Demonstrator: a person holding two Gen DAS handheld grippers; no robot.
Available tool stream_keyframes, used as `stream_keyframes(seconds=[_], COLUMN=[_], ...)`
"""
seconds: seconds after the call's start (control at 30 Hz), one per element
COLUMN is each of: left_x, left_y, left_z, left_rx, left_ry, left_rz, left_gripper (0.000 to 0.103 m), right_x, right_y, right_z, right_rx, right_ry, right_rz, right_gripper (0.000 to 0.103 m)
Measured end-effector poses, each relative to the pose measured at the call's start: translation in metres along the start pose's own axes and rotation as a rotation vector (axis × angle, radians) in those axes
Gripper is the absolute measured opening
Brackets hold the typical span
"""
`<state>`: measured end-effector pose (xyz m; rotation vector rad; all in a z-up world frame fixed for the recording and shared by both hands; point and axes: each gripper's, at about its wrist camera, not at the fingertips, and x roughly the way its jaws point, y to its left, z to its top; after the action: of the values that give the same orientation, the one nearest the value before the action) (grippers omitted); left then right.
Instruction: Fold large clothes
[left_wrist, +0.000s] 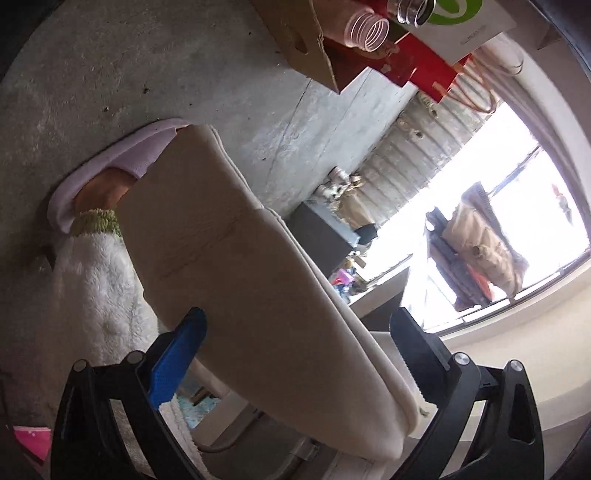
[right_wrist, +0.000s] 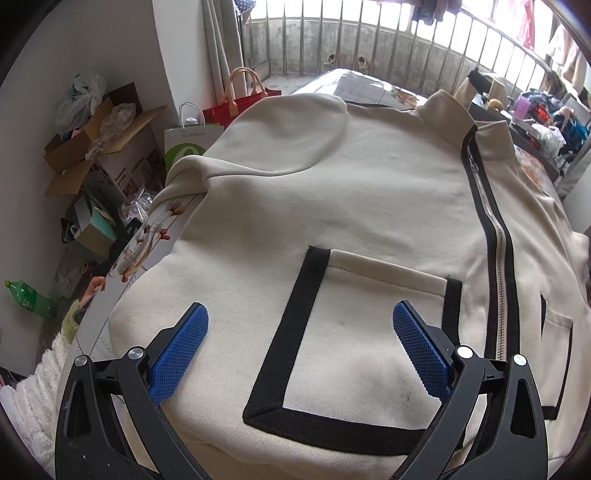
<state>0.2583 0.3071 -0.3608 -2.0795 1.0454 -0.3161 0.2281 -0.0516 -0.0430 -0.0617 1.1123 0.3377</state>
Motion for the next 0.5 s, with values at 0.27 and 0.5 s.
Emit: stream_keyframes(seconds=[0.27, 0.5], left_x=[0.023, -0.014], left_y=[-0.009, -0.075], left_z=[0.018, 0.001], left_rx=[0.031, 0.278], left_ry=[-0.014, -0.183], left_rz=[0.234, 0.367], left_gripper=[0.063, 0.004], right_x=[-0.002, -0.022], right_y=[-0.013, -0.033], right_z=[-0.002, -0.011], right_rx=[0.028, 0.07], right_ry=[-0.021, -0.084], right_rz=[-0.025, -0.045], right_gripper=[0.096, 0.096])
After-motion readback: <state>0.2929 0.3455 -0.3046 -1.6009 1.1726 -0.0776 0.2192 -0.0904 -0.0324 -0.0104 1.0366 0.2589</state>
